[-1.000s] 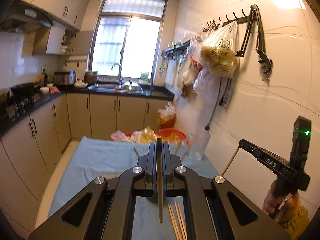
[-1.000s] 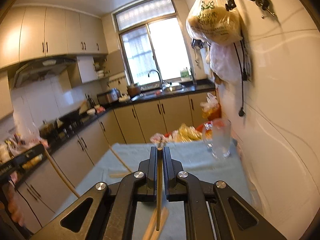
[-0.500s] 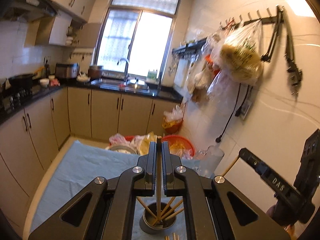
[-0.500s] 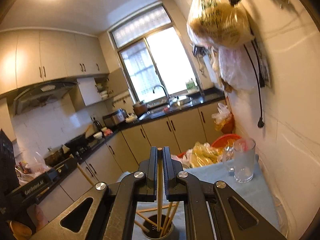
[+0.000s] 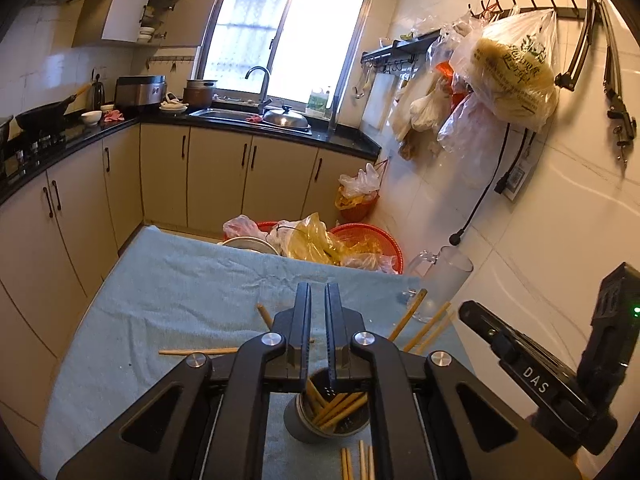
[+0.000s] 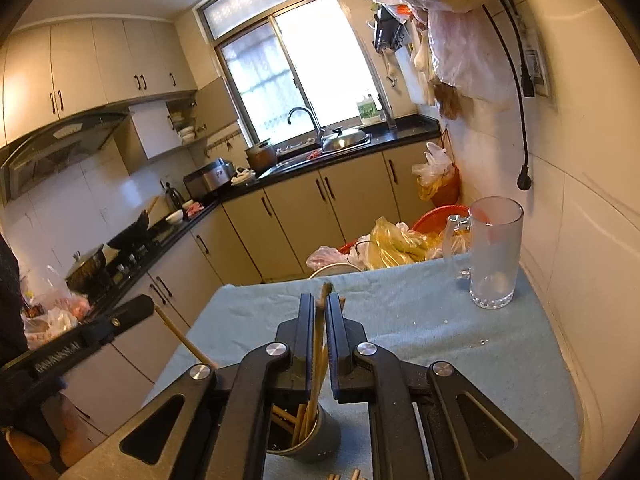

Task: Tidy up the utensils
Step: 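Lower the chopstick into the black holder and open the left gripper, then move the open left gripper back to the loose chopsticks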

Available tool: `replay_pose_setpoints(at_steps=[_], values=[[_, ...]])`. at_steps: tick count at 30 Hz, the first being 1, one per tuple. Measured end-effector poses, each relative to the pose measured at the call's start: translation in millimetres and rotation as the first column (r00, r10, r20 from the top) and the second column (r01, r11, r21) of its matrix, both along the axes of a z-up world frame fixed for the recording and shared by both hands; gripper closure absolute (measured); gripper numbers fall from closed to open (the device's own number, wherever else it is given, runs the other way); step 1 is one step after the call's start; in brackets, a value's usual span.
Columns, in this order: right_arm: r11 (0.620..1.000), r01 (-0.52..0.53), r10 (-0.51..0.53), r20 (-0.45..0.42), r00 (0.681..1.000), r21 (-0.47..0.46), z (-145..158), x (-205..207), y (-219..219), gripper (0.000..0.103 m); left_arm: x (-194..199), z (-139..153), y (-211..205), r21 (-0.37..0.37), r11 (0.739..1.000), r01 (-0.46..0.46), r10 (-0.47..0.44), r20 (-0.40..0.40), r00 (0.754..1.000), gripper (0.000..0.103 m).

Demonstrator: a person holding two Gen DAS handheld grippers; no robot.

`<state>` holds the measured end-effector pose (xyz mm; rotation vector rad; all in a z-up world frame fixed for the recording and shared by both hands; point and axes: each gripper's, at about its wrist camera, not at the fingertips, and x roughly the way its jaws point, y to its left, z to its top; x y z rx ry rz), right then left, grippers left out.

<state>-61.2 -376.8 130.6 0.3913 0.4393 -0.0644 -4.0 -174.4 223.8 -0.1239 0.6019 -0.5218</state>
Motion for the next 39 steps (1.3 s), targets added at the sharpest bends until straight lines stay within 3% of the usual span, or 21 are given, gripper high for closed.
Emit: replay_pose_setpoints(at_steps=[2, 3, 4, 9, 15, 19, 23, 28, 31, 37, 39], values=[[1.0, 0.01, -0.01, 0.013, 1.0, 0.001, 4, -5, -1, 0.065, -7, 4, 6, -0.004, 1.0, -0.012, 0.013, 0.011, 1.0, 0.078], [1.0, 0.015, -0.015, 0.021, 1.0, -0.002, 7, -9, -1, 0.063, -13, 7, 13, -0.011, 1.0, -0.023, 0.023, 0.023, 0.999, 0.073], [1.0, 0.016, -0.016, 0.025, 1.0, -0.005, 11, -13, -2, 0.063, -18, 9, 17, -0.018, 0.999, -0.028, 0.029, 0.032, 0.999, 0.068], [0.999, 0.029, -0.028, 0.039, 0.999, -0.032, 27, -40, -1, 0.062, -50, 24, 49, -0.05, 0.997, -0.057, 0.06, 0.064, 0.996, 0.065], [0.996, 0.049, -0.047, 0.031, 0.998, -0.074, 39, -79, 4, 0.055, -91, 29, 85, -0.087, 0.992, -0.094, 0.1, 0.071, 0.992, 0.052], [0.992, 0.052, -0.053, -0.004, 0.999, -0.114, 39, -110, 7, 0.051, -118, 18, 102, -0.086, 0.991, -0.102, 0.107, 0.056, 0.993, 0.045], [0.984, 0.045, -0.058, -0.069, 0.996, -0.17, 28, -138, 8, 0.044, -136, -4, 107, -0.04, 0.994, -0.099, 0.1, 0.014, 0.995, 0.044], [0.974, 0.032, -0.075, -0.184, 0.98, -0.223, -1, -165, 5, 0.042, -154, -43, 111, 0.004, 0.997, -0.082, 0.082, -0.061, 0.995, 0.044], [0.976, 0.009, -0.071, -0.275, 0.959, -0.218, -38, -176, 6, 0.041, -159, -68, 108, 0.024, 0.997, -0.074, 0.076, -0.101, 0.992, 0.044], [0.991, -0.128, 0.104, -0.388, 0.916, -0.034, -127, -179, 31, 0.041, -157, -116, 99, 0.055, 0.997, -0.051, 0.062, -0.224, 0.973, 0.044], [0.985, -0.174, 0.153, -0.402, 0.903, -0.017, -143, -172, 46, 0.043, -157, -127, 94, 0.068, 0.997, -0.046, 0.061, -0.243, 0.968, 0.044]])
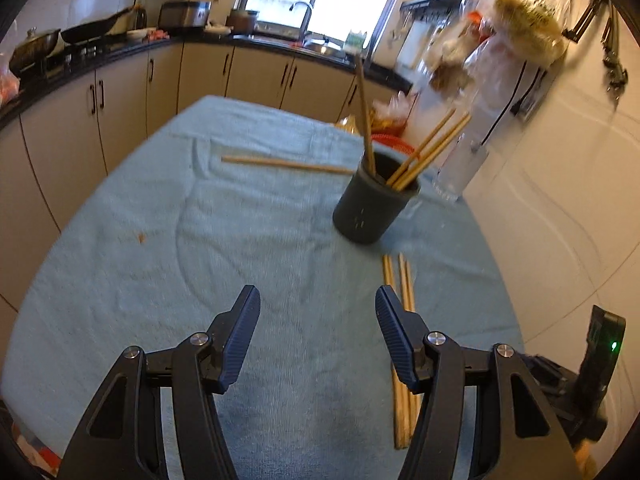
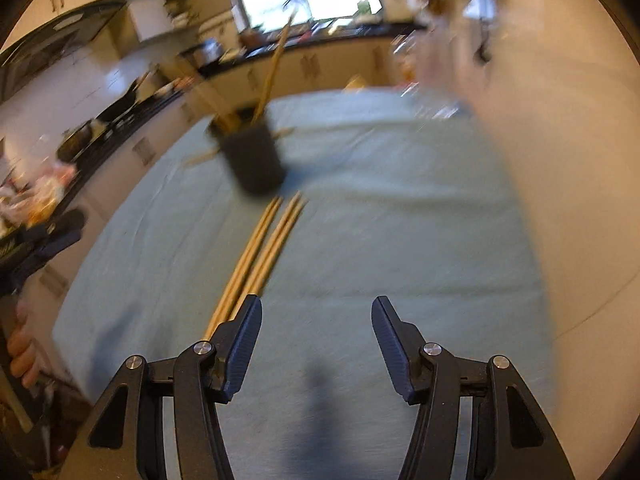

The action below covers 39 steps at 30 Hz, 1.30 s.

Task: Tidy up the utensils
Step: 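Move the open left gripper back to the loose chopsticks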

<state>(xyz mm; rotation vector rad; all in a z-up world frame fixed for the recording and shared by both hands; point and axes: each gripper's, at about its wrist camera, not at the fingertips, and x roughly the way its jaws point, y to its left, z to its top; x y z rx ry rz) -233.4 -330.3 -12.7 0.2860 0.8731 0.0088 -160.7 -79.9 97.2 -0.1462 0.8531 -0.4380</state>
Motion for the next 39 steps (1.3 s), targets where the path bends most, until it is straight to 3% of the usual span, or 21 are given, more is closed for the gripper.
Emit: replay_pose_setpoints(at_steps=[9, 17, 21, 27, 32, 39], values=[[0.988, -0.106, 0.102, -0.043, 0.994, -0.113, -28, 31, 44, 0.057, 8, -38, -25, 0.061, 0.995, 0.076, -0.071, -0.076, 0.995, 0.044], [0.99, -0.073, 0.069, -0.037, 0.997, -0.12, -35, 30, 37, 0.06, 15, -55, -51, 0.087, 0.985, 0.146, -0.136, -0.112, 0.984, 0.044], [0.979, -0.021, 0.012, -0.045, 0.999, -0.2, -35, 31, 28, 0.061, 11, -61, -71, 0.104, 0.973, 0.206, -0.192, -0.128, 0.973, 0.044], [0.993, 0.024, -0.025, -0.01, 1.0, -0.113, -36, 24, 7, 0.061, 10, -71, -101, 0.144, 0.946, 0.29, -0.271, -0.139, 0.953, 0.057], [0.995, 0.023, -0.023, 0.002, 1.0, -0.097, -38, 22, 7, 0.06, 14, -80, -113, 0.161, 0.939, 0.303, -0.28, -0.152, 0.948, 0.069], [0.997, 0.025, -0.024, 0.008, 1.0, -0.07, -38, 21, 4, 0.06, 15, -80, -127, 0.212, 0.926, 0.313, -0.293, -0.121, 0.948, 0.075]])
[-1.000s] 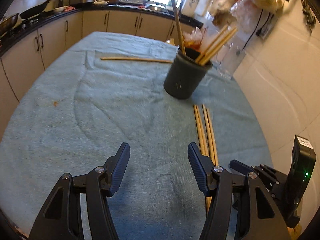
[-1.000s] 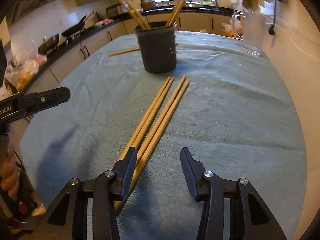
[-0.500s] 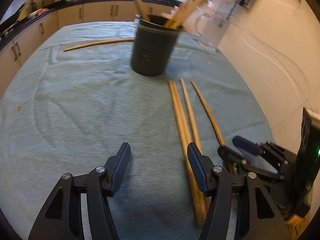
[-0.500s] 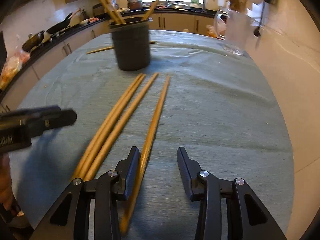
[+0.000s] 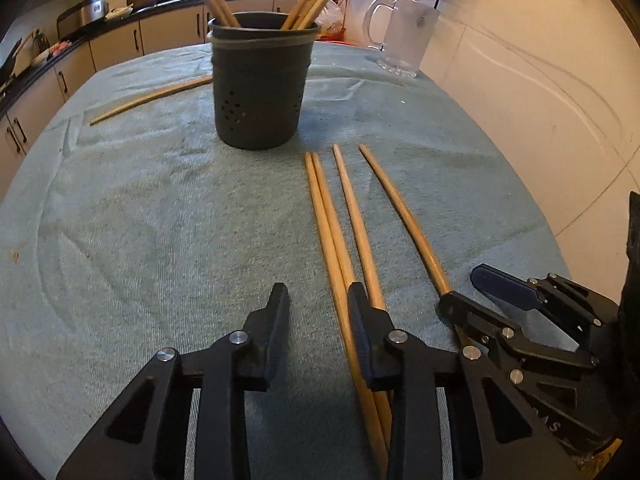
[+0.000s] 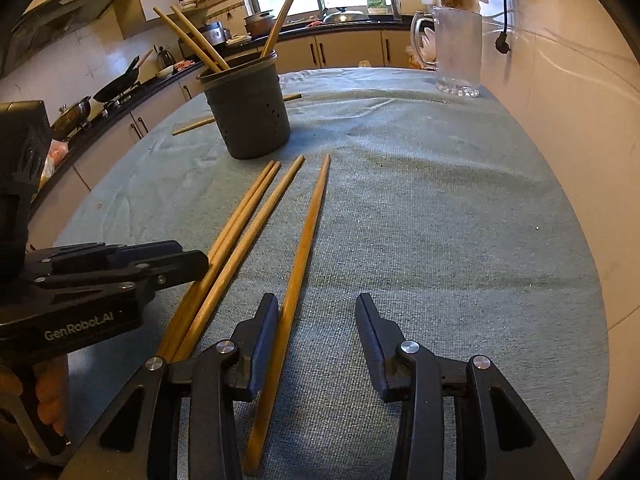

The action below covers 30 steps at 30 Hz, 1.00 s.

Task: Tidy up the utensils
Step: 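Move the open left gripper back to the loose chopsticks, then close the left gripper on a wooden chopstick, then lift the chopstick upright with the left gripper above the holder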

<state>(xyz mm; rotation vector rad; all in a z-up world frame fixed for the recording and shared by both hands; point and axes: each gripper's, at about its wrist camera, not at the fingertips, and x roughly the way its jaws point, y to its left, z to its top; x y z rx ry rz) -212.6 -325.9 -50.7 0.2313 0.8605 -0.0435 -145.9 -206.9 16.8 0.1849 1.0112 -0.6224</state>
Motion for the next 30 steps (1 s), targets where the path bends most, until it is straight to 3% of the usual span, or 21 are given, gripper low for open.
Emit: replay_pose_setpoints(at_steps=[4, 13, 15, 17, 18, 20, 25, 30], values=[[1.0, 0.0, 0.0, -0.002, 1.0, -0.007, 0, 0, 1, 0.06, 6, 1, -11, 0.034, 0.999, 0.009, -0.009, -0.001, 1.0, 0.096], [1.0, 0.004, -0.004, -0.001, 1.0, -0.002, 0, 0, 0, 0.06, 10, -1, -11, 0.059, 0.998, -0.012, 0.013, -0.009, 1.0, 0.096], [0.999, 0.024, -0.024, -0.009, 1.0, -0.025, 0, 0, 1, 0.068, 12, -1, -1, 0.054, 0.998, -0.034, 0.036, -0.034, 0.999, 0.097], [0.998, 0.052, -0.053, -0.028, 0.998, -0.048, 0, 0, -2, 0.093, 13, 1, 11, 0.051, 0.997, -0.055, 0.058, -0.054, 0.997, 0.097], [0.998, 0.057, -0.058, -0.035, 0.998, -0.028, 0, -1, -7, 0.094, 13, 1, 20, 0.049, 0.996, -0.068, 0.072, -0.068, 0.995, 0.097], [0.997, 0.076, -0.075, -0.061, 0.995, 0.019, 1, -5, -15, 0.095, 12, 2, 31, 0.049, 0.996, -0.081, 0.085, -0.085, 0.993, 0.096], [0.996, 0.087, -0.086, -0.124, 0.989, -0.002, 5, -19, -19, 0.093, 7, 3, 53, 0.08, 0.995, -0.062, 0.075, -0.171, 0.982, 0.096], [0.999, 0.048, -0.044, -0.173, 0.984, 0.022, 8, -15, -23, 0.075, 15, 11, 55, 0.092, 0.995, -0.037, 0.052, -0.166, 0.985, 0.096]])
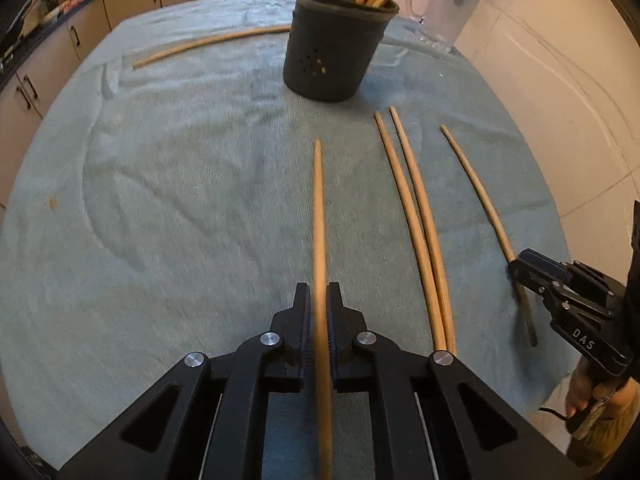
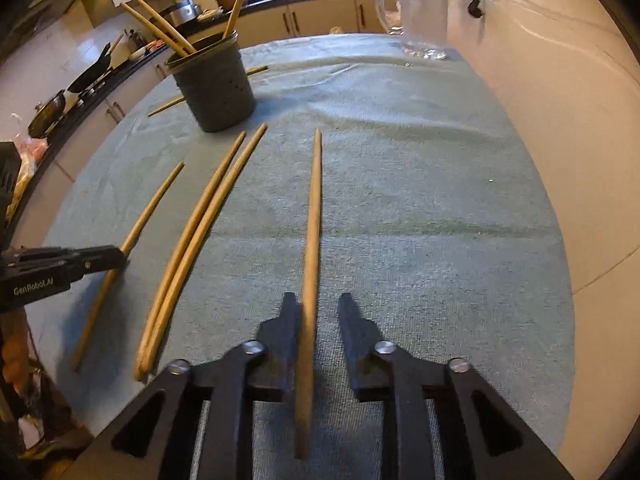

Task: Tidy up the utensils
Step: 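Lift the chopstick upright with the left gripper above the holder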

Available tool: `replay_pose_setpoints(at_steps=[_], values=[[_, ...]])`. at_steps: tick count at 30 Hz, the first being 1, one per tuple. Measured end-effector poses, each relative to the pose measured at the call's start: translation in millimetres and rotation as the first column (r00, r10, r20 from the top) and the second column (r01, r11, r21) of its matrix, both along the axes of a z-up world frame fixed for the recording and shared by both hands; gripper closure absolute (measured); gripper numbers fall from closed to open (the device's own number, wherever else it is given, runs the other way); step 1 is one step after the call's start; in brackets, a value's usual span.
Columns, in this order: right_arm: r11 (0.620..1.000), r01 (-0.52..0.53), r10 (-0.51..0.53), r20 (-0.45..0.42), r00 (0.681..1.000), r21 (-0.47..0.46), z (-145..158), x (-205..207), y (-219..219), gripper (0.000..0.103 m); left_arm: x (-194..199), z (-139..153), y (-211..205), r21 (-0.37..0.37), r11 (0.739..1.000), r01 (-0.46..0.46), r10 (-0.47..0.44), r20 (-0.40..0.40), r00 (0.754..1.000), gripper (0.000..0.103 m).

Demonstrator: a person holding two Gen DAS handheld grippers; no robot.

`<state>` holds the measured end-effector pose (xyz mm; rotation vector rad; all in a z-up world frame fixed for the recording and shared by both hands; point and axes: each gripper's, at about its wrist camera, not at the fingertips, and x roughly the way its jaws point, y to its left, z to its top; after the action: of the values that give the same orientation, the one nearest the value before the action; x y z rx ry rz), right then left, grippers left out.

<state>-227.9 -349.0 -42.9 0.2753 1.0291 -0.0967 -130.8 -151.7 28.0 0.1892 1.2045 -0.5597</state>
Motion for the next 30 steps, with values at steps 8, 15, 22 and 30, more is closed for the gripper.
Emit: replay_pose_setpoints(at_steps=[8, 15, 22, 30], values=[[0.998, -0.024, 0.021, -0.058, 0.998, -0.056, -4, 55, -7, 0.075, 40, -10, -26, 0.001, 1.0, 0.016, -0.016, -0.015, 1.0, 0.095], [0.999, -0.022, 0.018, -0.098, 0.995, -0.047, -3, 116, -26, 0.077, 71, -13, -40, -0.025, 1.0, -0.01, 0.009, -0.031, 0.999, 0.096], [0.997, -0.005, -0.007, -0.153, 0.988, -0.082, -1, 151, -29, 0.084, 76, -13, -47, -0.014, 1.0, 0.005, -0.005, 0.001, 1.0, 0.096], [0.999, 0.017, -0.02, -0.074, 0.997, -0.037, 6, 145, -26, 0.097, 61, -4, -56, -0.034, 0.999, 0.021, -0.018, 0.088, 0.996, 0.098]])
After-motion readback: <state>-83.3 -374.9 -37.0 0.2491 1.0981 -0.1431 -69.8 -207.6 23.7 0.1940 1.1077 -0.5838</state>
